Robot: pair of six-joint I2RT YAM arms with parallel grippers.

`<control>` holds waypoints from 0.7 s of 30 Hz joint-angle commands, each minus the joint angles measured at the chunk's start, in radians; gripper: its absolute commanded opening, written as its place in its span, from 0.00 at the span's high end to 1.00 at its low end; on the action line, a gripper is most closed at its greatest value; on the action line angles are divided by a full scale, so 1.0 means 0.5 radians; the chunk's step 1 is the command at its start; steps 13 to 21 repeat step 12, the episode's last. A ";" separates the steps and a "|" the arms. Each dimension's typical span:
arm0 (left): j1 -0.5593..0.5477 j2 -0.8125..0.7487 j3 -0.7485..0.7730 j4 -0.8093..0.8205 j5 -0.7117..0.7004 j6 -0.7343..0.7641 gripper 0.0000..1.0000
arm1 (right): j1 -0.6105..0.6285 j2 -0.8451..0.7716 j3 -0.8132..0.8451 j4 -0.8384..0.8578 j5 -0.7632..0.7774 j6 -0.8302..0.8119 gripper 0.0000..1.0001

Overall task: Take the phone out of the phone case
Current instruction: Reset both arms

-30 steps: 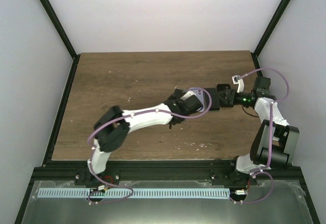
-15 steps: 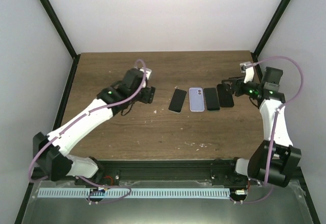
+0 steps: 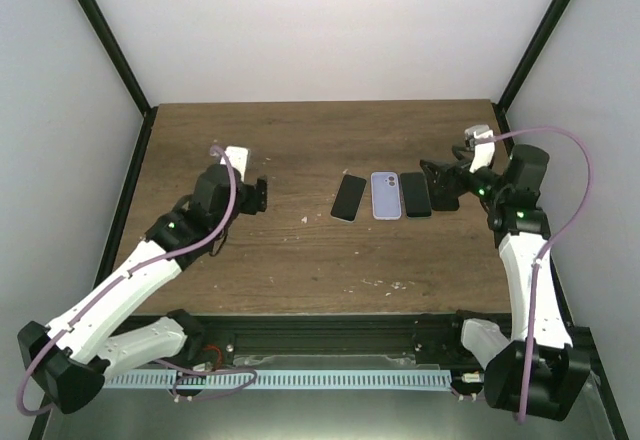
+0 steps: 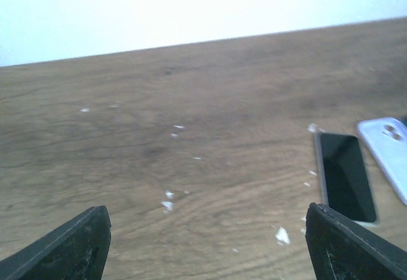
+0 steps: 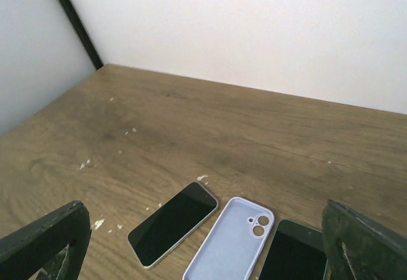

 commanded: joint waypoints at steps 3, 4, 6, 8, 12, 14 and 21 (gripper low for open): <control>0.010 -0.003 -0.083 0.138 -0.691 -0.140 0.15 | -0.007 -0.097 -0.245 0.366 0.360 0.383 0.00; 0.009 0.000 -0.067 0.117 -0.727 -0.168 0.15 | -0.008 -0.109 -0.243 0.367 0.408 0.395 0.00; 0.009 -0.023 -0.094 0.165 -0.761 -0.163 0.15 | -0.008 -0.082 -0.204 0.326 0.518 0.497 0.00; 0.009 -0.062 -0.122 0.201 -0.768 -0.144 0.15 | -0.008 -0.057 -0.197 0.343 0.564 0.609 0.00; 0.009 -0.120 -0.163 0.252 -0.828 -0.126 0.15 | -0.008 -0.027 -0.098 0.276 0.671 0.648 0.00; 0.009 -0.120 -0.163 0.252 -0.828 -0.126 0.15 | -0.008 -0.027 -0.098 0.276 0.671 0.648 0.00; 0.009 -0.120 -0.163 0.252 -0.828 -0.126 0.15 | -0.008 -0.027 -0.098 0.276 0.671 0.648 0.00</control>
